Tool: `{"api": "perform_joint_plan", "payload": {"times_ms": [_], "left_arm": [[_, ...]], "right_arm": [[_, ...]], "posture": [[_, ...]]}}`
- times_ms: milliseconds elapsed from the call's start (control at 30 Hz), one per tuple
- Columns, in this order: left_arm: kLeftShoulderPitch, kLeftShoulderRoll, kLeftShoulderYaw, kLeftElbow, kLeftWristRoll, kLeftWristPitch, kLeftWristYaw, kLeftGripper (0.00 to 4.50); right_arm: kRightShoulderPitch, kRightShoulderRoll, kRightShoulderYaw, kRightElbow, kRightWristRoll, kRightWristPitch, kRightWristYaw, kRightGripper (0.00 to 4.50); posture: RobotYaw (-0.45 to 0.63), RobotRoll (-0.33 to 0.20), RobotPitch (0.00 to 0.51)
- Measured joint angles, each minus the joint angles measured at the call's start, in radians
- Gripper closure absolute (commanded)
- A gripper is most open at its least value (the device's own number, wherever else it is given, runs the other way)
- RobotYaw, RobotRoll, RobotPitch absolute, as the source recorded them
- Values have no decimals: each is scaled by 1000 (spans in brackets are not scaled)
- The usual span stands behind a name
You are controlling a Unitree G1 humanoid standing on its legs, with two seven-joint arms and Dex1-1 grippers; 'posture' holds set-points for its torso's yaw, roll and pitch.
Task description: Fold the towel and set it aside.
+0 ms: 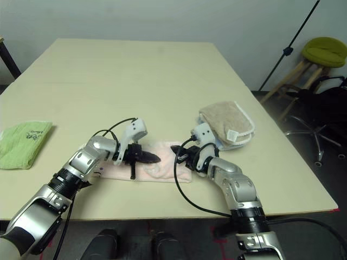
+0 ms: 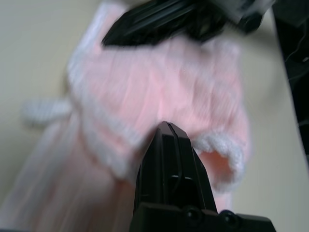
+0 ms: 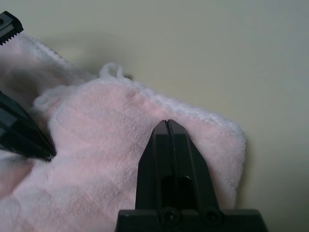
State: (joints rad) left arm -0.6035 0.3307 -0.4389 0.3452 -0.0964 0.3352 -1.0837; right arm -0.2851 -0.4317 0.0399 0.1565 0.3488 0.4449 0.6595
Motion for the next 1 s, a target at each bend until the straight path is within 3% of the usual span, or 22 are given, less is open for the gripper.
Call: {"api": "perform_joint_plan", "payload": {"times_ms": [233, 367, 433, 567, 733, 800, 833, 867, 1000], "left_arm": [[49, 49, 29, -44, -2, -1, -15, 4500], [87, 53, 83, -119, -49, 88, 4, 4500], [113, 60, 149, -200, -105, 182, 32, 4128], [177, 85, 340, -426, -247, 413, 133, 2891], [228, -70, 711, -628, -534, 792, 377, 1147], [248, -62, 832, -692, -615, 905, 445, 478], [270, -45, 882, -724, -645, 959, 470, 131], [295, -33, 934, -757, -671, 1023, 494, 58], [373, -21, 1079, -848, -766, 1225, 571, 58]], "right_arm": [[-9, -1, 6, 20, -14, -26, 48, 4478], [-5, -14, 7, -24, 3, -7, 103, 4321], [-4, -37, 6, -82, 40, 32, 147, 3908], [-16, -91, -25, -191, 119, 95, 220, 2419], [-34, -148, -58, -230, 155, 89, 301, 595], [-34, -186, -65, -249, 170, 79, 352, 0], [-34, -212, -70, -253, 173, 71, 376, 0], [-33, -245, -77, -252, 173, 63, 402, 0], [-41, -324, -102, -223, 150, 2, 463, 0]], "posture": [[103, 0, 79], [108, 0, 79], [110, 0, 79], [128, 0, 80], [163, 0, 83], [172, 0, 84], [184, 0, 84], [192, 0, 84], [205, 0, 85]]}}
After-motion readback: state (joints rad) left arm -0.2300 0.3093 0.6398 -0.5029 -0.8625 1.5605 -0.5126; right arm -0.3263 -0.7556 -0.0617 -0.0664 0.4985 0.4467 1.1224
